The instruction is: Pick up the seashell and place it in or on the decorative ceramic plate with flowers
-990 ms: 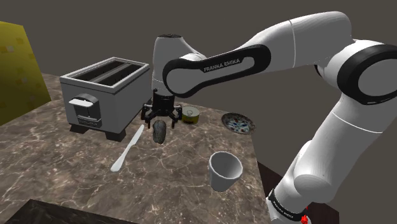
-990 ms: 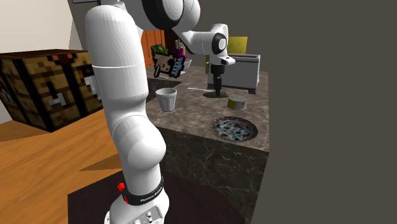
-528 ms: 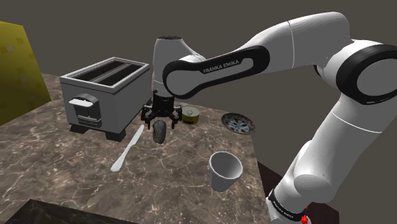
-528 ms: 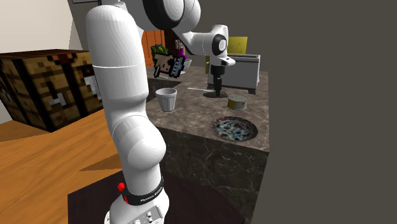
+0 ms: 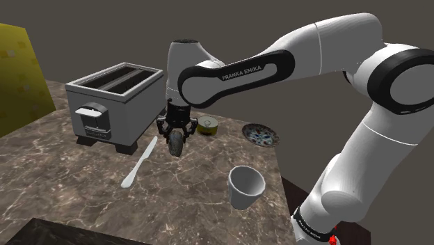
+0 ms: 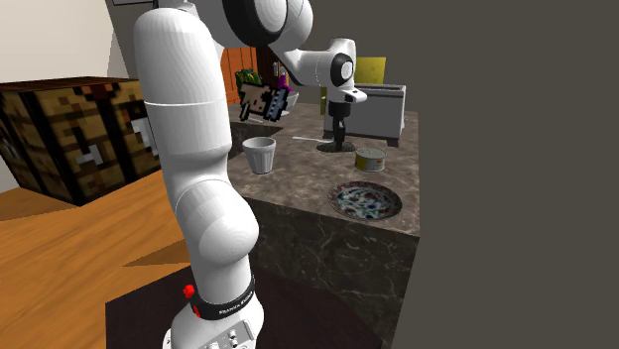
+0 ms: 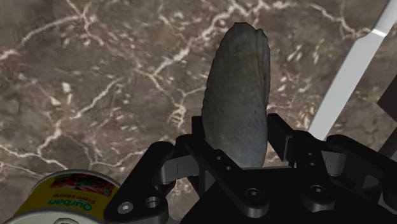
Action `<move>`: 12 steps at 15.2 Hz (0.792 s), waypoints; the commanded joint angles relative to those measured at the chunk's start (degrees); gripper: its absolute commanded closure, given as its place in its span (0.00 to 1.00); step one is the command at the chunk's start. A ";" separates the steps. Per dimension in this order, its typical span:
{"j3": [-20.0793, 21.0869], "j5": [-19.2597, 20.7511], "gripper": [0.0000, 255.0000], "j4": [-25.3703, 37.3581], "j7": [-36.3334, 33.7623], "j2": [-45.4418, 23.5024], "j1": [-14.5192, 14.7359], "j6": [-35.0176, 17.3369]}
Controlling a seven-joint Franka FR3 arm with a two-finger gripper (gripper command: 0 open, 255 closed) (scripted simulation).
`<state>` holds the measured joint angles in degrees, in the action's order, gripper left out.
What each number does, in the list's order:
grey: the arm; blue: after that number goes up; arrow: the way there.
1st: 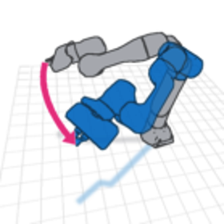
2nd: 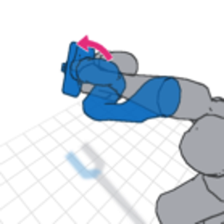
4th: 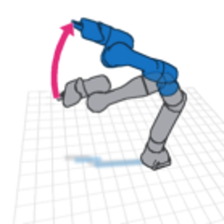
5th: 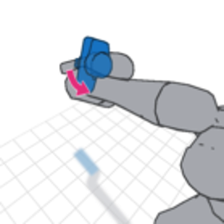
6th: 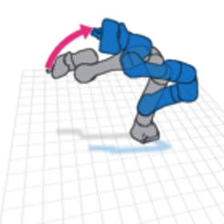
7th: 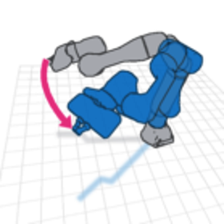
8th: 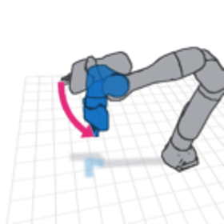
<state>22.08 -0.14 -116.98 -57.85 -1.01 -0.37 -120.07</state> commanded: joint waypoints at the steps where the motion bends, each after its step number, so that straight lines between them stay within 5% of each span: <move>1: 0.00 0.00 1.00 0.00 0.00 0.00 0.00 0.00; 12: -0.12 -0.79 1.00 4.91 0.53 1.93 -0.13 6.70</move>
<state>21.94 -0.83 -112.54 -57.32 0.67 -0.53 -114.09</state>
